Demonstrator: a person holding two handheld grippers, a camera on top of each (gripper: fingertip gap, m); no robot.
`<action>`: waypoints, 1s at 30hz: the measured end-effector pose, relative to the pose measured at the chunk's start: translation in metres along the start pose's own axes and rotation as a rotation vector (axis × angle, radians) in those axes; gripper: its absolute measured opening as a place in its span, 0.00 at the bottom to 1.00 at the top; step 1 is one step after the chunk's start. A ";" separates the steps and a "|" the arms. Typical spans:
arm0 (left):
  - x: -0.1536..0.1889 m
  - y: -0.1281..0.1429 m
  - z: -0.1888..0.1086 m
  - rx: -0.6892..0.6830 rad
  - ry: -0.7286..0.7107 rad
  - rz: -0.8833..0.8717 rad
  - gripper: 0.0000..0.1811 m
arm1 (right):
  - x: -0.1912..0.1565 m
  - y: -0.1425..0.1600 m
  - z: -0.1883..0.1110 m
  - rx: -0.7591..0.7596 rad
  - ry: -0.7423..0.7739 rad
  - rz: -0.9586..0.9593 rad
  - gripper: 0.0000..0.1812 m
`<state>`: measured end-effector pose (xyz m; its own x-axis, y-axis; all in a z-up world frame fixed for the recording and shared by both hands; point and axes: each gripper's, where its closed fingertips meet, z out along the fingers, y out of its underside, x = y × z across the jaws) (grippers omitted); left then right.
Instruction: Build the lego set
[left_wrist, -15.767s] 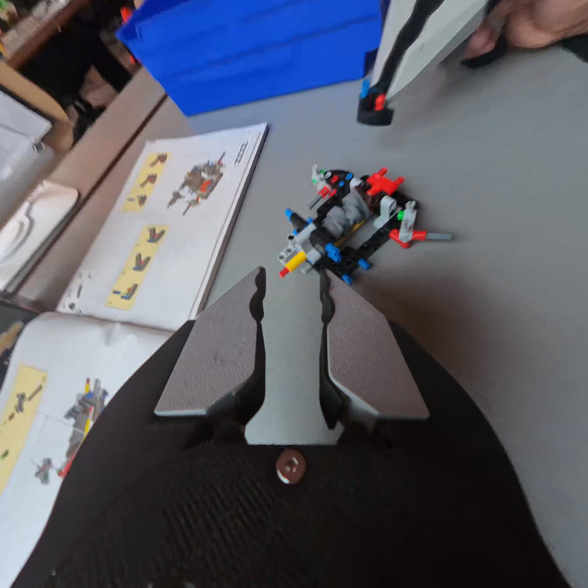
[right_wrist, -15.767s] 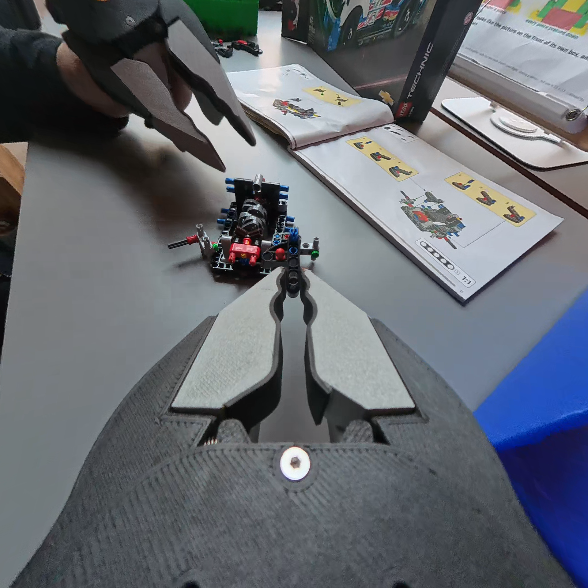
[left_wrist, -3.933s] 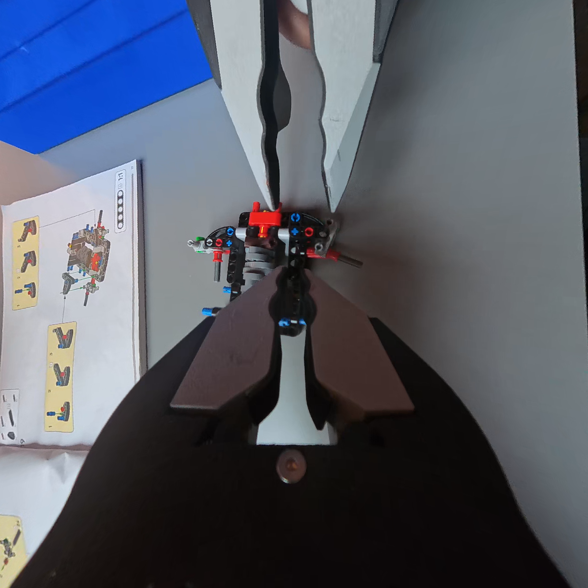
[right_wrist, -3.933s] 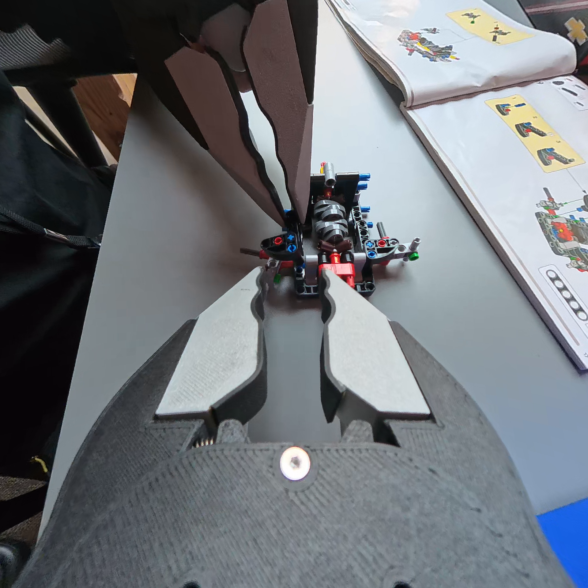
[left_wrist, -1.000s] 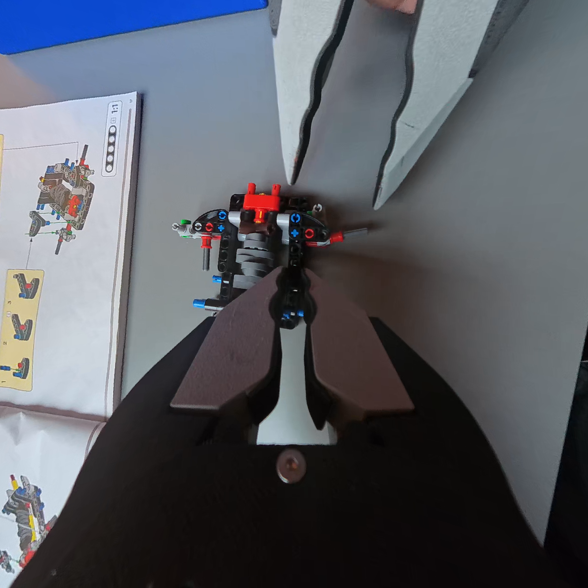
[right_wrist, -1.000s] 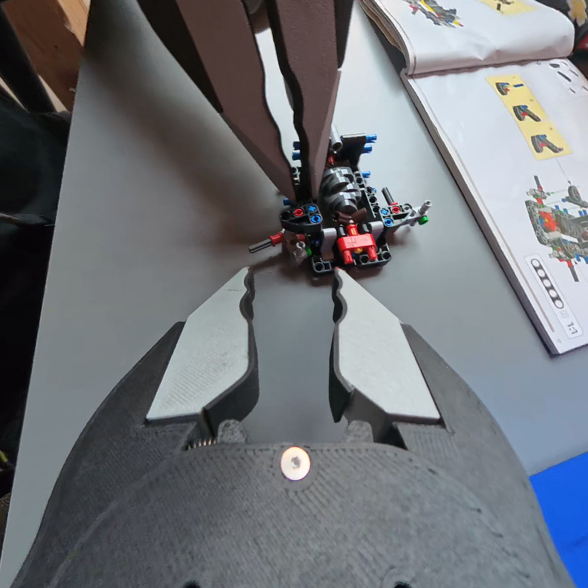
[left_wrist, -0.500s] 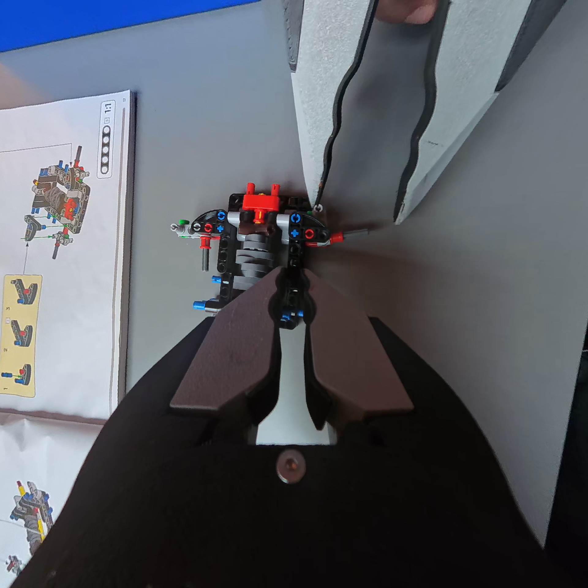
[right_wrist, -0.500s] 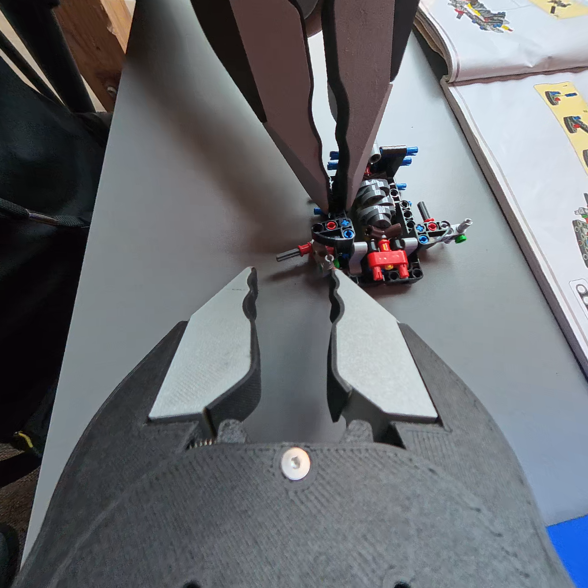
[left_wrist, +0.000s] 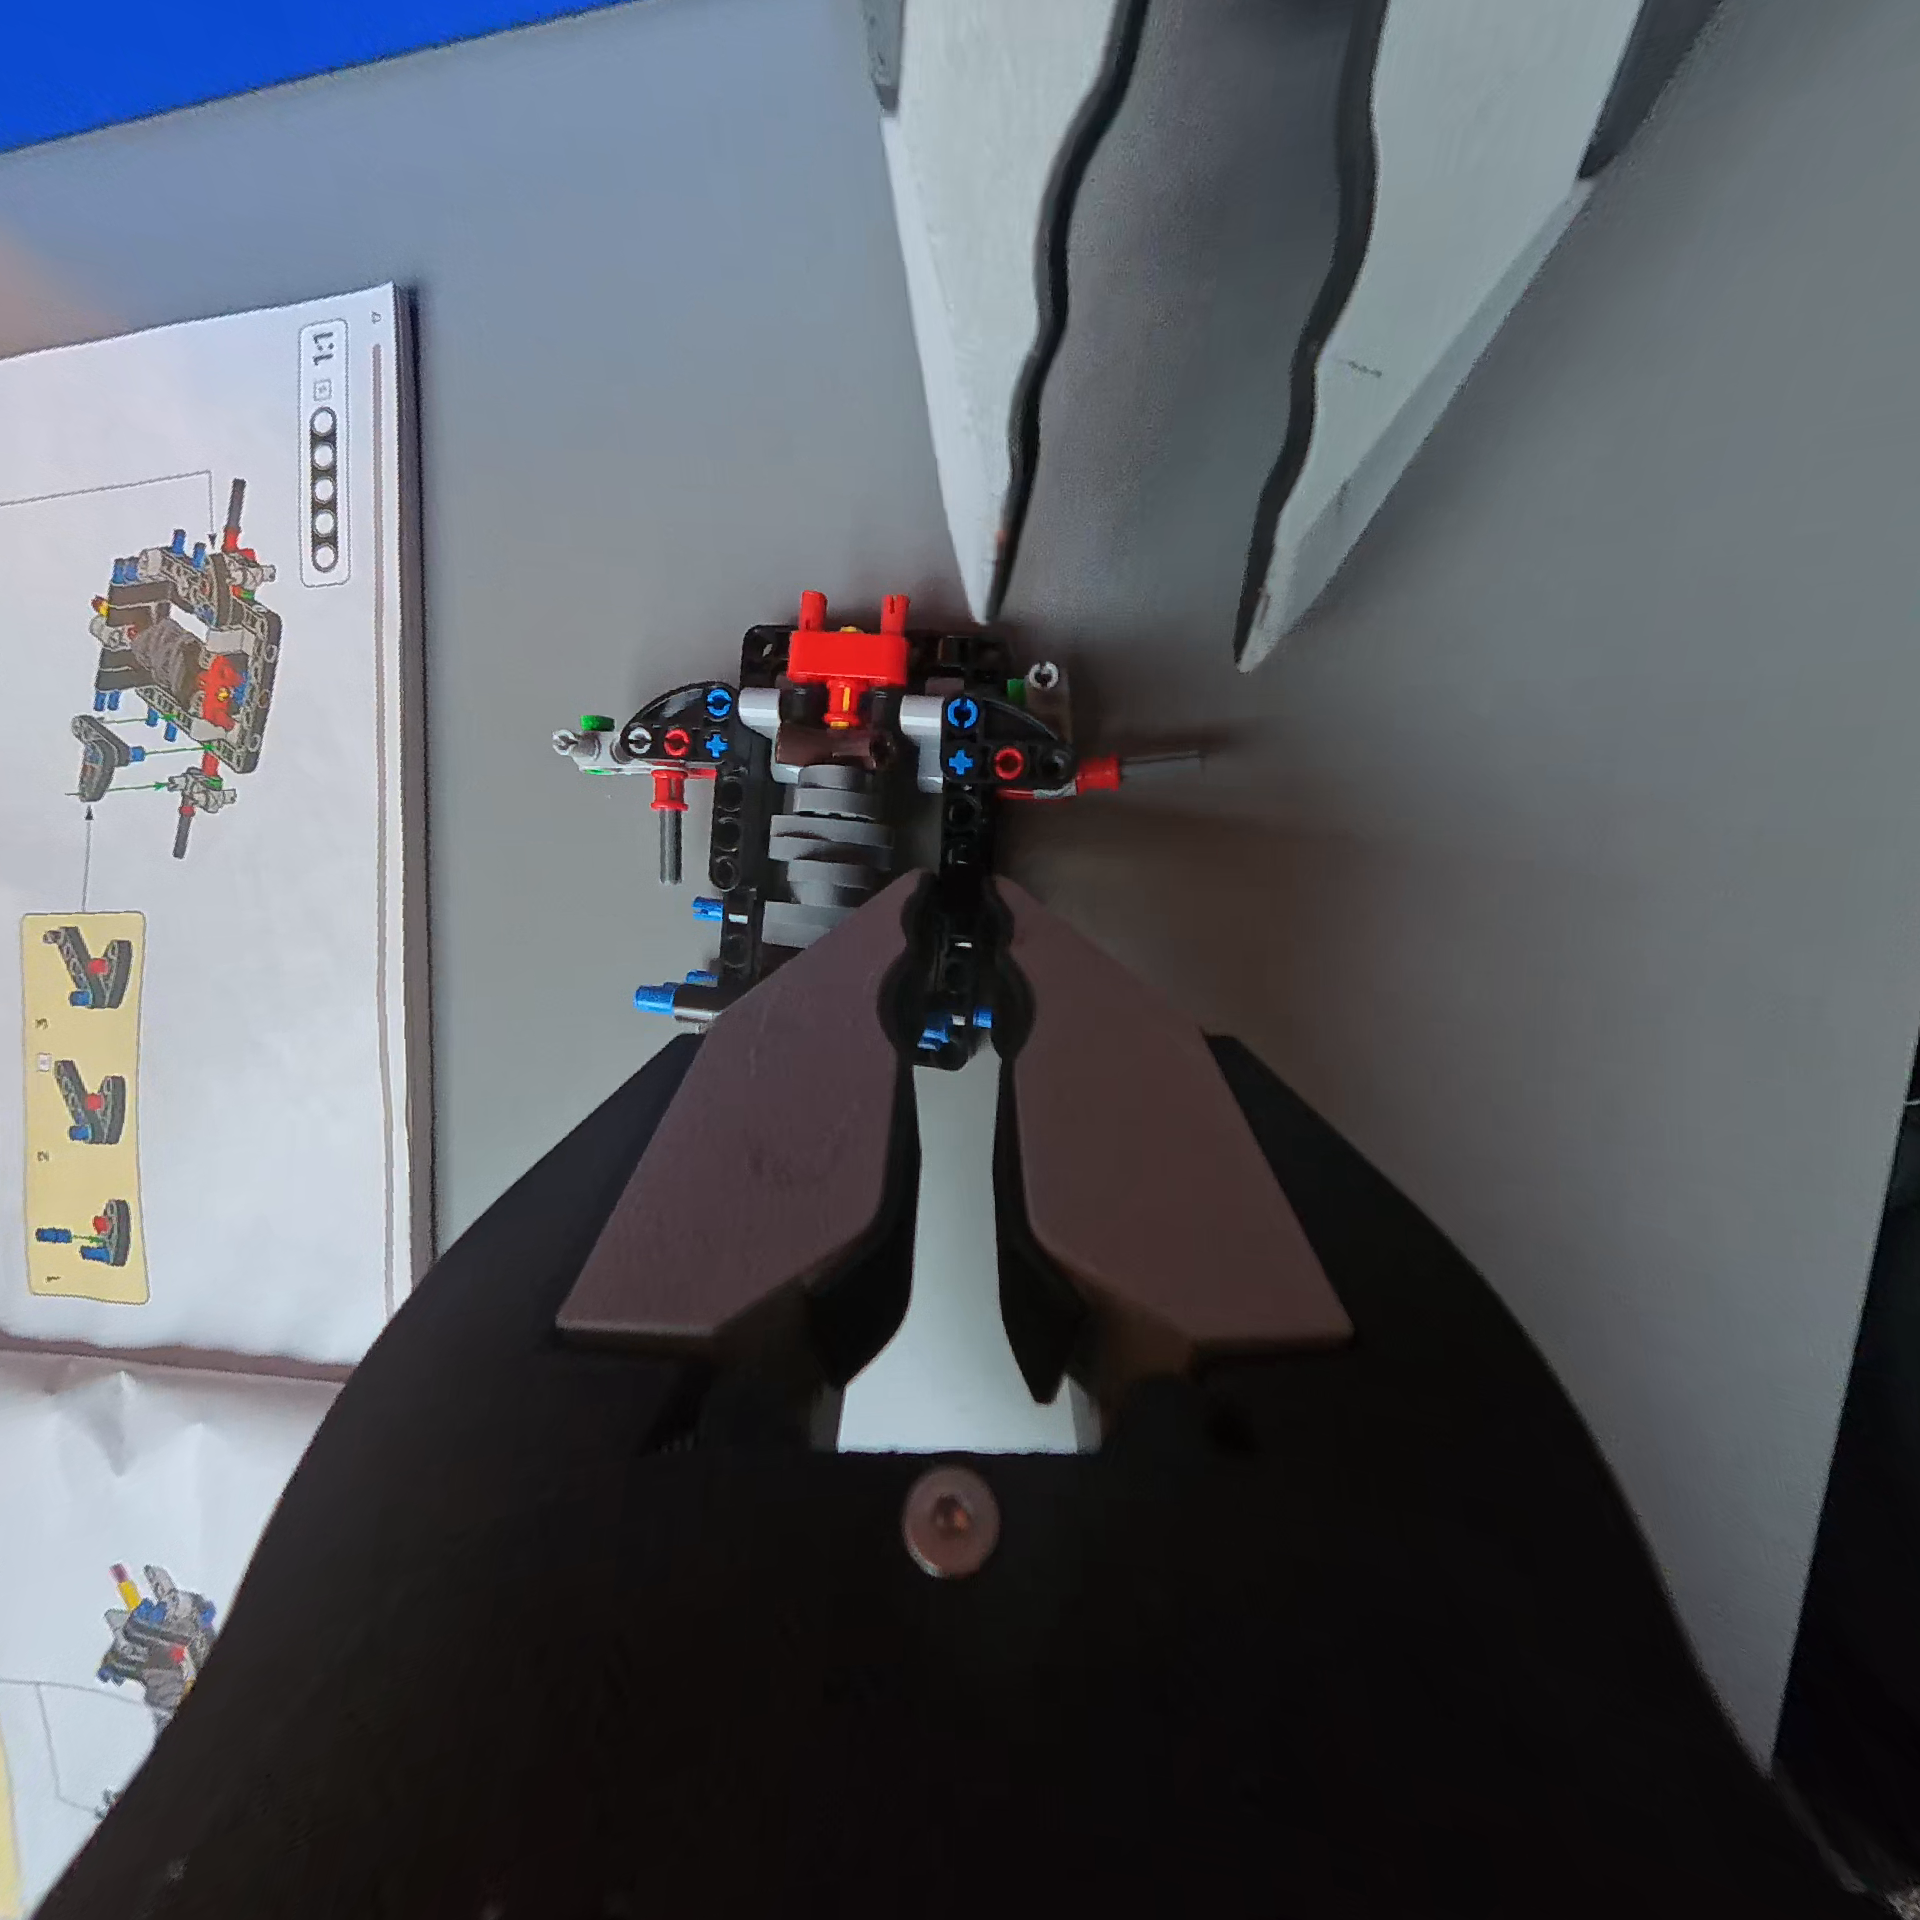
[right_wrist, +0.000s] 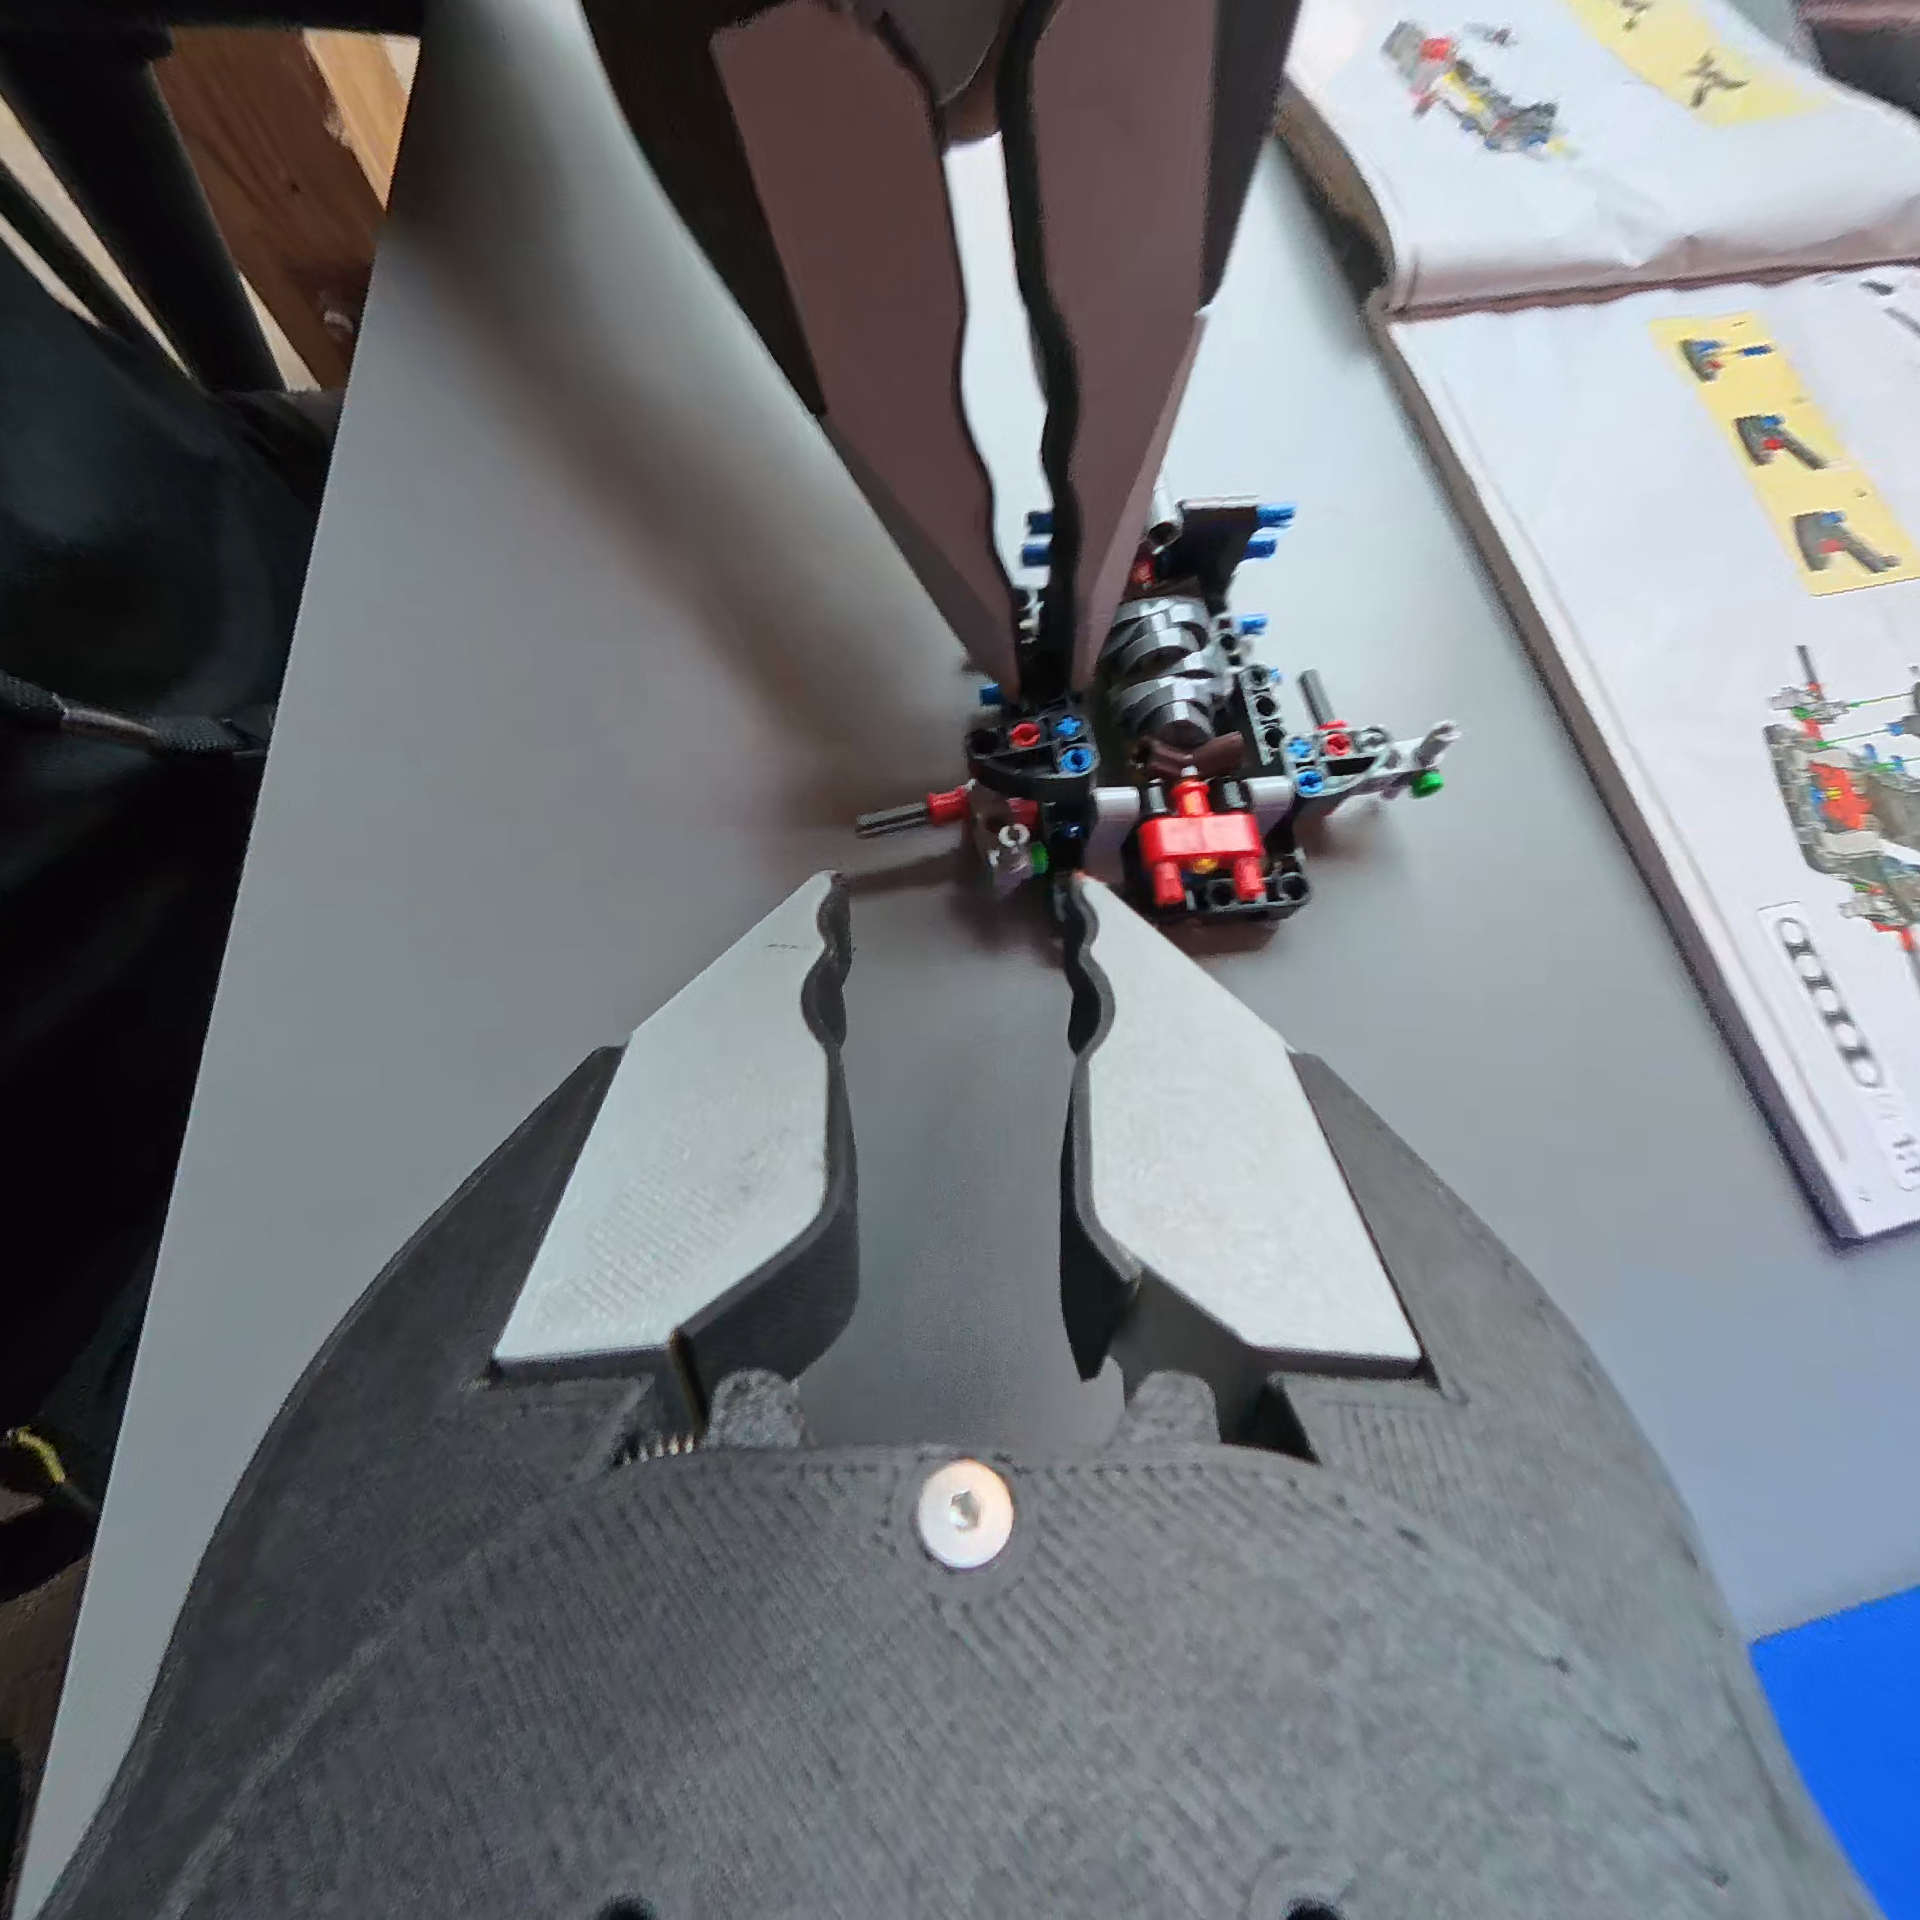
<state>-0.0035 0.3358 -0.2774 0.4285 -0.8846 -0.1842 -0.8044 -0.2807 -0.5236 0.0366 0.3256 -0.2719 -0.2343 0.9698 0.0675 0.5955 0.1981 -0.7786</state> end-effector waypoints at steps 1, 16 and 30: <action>0.000 0.000 0.000 -0.002 0.001 0.003 0.02 | 0.004 -0.004 -0.002 0.022 0.007 0.009 0.21; 0.000 0.001 -0.001 -0.013 0.032 -0.004 0.02 | 0.017 -0.015 0.010 -0.081 0.007 -0.176 0.07; -0.002 0.001 0.000 -0.015 0.027 -0.035 0.02 | 0.033 -0.003 -0.005 -0.038 -0.001 -0.055 0.20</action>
<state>-0.0054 0.3370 -0.2774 0.4455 -0.8837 -0.1434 -0.7954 -0.3171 -0.5165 0.0311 0.3572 -0.2637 -0.2676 0.9574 0.1088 0.6107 0.2559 -0.7494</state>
